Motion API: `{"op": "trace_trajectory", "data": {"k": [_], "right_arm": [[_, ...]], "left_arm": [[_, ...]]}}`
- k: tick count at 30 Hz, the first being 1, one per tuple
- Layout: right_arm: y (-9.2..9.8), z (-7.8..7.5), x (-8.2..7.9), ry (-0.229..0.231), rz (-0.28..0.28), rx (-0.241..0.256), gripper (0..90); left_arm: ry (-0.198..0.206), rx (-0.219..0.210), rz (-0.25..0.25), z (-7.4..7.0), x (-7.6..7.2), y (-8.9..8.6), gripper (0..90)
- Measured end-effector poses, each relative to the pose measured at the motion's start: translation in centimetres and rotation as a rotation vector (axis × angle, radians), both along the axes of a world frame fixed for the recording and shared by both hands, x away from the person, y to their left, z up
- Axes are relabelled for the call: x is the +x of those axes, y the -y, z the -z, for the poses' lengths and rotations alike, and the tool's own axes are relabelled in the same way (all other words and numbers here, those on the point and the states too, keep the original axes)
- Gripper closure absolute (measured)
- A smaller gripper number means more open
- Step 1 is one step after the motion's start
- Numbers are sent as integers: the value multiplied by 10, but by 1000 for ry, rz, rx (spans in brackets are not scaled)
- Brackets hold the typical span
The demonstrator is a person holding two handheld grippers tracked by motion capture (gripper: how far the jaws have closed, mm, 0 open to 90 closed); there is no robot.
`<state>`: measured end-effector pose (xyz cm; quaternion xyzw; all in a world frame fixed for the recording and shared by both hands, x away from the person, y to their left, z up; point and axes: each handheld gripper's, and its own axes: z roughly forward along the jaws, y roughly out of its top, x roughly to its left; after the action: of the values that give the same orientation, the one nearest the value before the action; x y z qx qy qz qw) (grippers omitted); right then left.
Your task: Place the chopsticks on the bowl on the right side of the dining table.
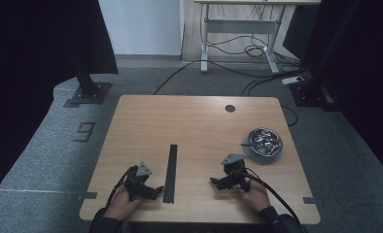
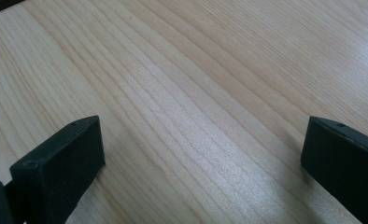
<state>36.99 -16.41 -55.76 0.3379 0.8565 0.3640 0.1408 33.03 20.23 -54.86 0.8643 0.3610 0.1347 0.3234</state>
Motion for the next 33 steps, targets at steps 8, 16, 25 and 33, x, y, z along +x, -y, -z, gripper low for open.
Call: {"op": "trace_trajectory", "data": {"k": [8,16,25,33], "right_arm": [[0,0,0,-1,1,0,0],[0,0,0,-1,2,1,0],[-1,0,1,1,-15,0,0],[-3,0,1,-2,-12,-2,0]], "left_arm": [[0,0,0,0,0,0,0],[0,0,0,0,0,0,0],[0,0,0,0,0,0,0],[0,0,0,0,0,0,0]]}}
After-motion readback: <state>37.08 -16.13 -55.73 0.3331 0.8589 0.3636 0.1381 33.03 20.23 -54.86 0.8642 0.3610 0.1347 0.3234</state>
